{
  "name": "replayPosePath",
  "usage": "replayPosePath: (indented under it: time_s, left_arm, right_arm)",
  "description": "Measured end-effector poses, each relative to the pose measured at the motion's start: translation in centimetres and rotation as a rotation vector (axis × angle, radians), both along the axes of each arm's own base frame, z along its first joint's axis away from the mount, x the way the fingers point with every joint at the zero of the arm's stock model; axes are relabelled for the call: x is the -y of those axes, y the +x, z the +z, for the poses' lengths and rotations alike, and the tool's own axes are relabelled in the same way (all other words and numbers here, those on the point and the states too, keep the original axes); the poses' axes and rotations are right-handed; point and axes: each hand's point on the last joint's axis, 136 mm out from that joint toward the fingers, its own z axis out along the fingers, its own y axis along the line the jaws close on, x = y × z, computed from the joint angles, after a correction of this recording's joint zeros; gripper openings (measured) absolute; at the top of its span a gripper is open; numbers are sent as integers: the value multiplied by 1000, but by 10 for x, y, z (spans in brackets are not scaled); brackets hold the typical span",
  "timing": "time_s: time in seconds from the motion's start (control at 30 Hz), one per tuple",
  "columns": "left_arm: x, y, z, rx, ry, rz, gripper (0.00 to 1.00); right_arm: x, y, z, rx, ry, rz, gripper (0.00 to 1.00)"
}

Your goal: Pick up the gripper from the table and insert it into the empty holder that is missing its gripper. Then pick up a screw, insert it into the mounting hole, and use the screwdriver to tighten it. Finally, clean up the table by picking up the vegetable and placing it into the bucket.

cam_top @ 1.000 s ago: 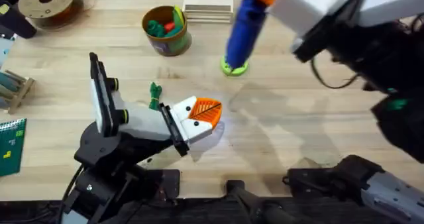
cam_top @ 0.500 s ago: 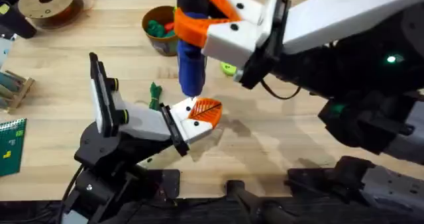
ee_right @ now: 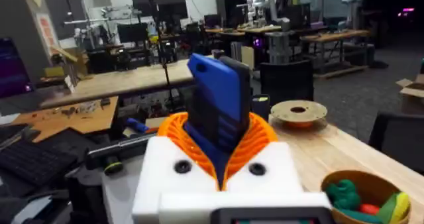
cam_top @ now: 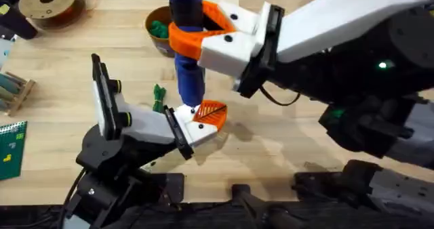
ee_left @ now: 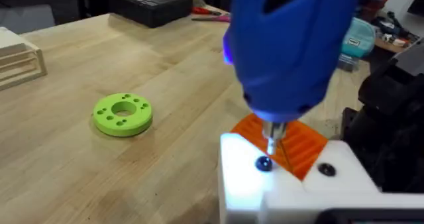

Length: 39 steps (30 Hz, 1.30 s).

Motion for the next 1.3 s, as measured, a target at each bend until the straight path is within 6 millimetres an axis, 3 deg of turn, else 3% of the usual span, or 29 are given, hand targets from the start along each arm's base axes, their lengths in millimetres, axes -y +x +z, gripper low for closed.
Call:
replayPosePath:
  time_s: [1.3]
  left_arm:
    - [0, 0, 0, -1, 0, 0, 4]
  right_arm:
    - [-5, 2, -9, -14, -19, 10, 30]
